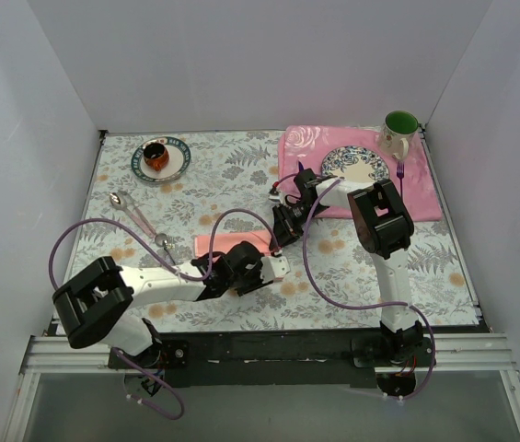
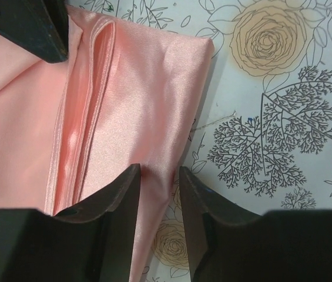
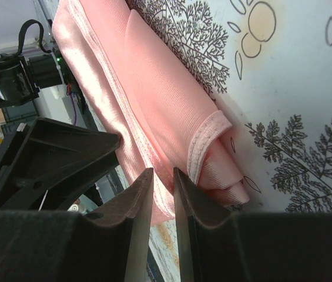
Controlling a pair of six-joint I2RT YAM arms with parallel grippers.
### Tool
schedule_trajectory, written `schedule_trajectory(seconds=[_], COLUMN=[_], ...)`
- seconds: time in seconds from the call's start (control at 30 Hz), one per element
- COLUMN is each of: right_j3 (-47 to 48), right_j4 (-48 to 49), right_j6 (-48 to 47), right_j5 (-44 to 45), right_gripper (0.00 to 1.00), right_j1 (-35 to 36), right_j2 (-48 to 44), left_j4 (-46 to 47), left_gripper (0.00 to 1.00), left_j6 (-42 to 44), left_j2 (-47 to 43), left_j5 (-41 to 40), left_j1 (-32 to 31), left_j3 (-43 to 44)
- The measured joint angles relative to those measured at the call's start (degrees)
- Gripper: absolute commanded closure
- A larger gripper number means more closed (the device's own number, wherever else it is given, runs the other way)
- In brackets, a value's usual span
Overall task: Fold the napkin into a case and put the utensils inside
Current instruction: Smooth out the 2/3-rectangle-folded napkin.
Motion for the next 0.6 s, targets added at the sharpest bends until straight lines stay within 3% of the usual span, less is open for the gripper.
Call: schedule_trajectory(seconds=[0.33,0.6], right_j3=[0.0,-0.1], right_j4=[0.0,0.0], right_j6=[0.0,0.0], right_j5=[0.1,0.1], right_gripper=[0.7,0.7], right_j1=[0.0,0.0], right_j2=[0.0,0.0], left_j4=[8.6,5.7], left_gripper=[0.75,0.75], left_j6=[4.2,2.6], left_j2=[3.9,3.3], left_j5=[-3.7,-3.7], left_j1=[-1.1,-0.8], left_j3=[-1.0,-0.2])
